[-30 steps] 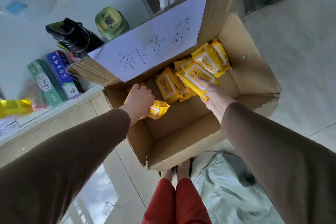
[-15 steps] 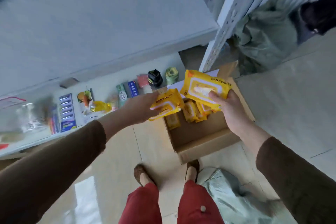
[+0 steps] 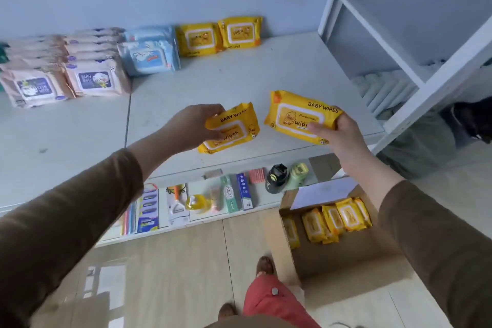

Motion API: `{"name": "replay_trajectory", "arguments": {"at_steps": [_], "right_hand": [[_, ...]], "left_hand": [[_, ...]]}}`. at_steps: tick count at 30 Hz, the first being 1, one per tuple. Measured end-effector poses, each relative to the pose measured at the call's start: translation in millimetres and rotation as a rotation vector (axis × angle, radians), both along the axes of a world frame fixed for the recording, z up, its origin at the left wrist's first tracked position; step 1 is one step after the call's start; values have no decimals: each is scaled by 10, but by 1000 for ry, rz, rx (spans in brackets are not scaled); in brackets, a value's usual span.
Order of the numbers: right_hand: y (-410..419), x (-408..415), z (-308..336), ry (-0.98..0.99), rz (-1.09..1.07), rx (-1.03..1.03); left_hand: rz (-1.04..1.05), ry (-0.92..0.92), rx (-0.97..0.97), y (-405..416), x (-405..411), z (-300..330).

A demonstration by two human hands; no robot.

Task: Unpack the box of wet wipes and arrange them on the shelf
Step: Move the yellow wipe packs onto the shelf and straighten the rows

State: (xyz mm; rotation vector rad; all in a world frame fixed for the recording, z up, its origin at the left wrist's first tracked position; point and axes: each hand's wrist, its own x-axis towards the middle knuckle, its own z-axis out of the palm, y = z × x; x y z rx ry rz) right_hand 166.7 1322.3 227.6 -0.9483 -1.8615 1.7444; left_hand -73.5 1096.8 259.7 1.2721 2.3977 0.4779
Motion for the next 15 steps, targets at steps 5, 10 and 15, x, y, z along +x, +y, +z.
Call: {"name": "replay_trajectory", "arguments": {"at_steps": [5,10,15], "right_hand": [[427,-695,6,4,29,36],[1004,-1477,-104,-31,106,18],[1499,-2334,-169,-50,186,7]], "left_hand": [[76,75,-6,349,-865,-27],[138,157,-14,972,-1747,-88],[149,185,-74,1500,-2411,-93]]}}
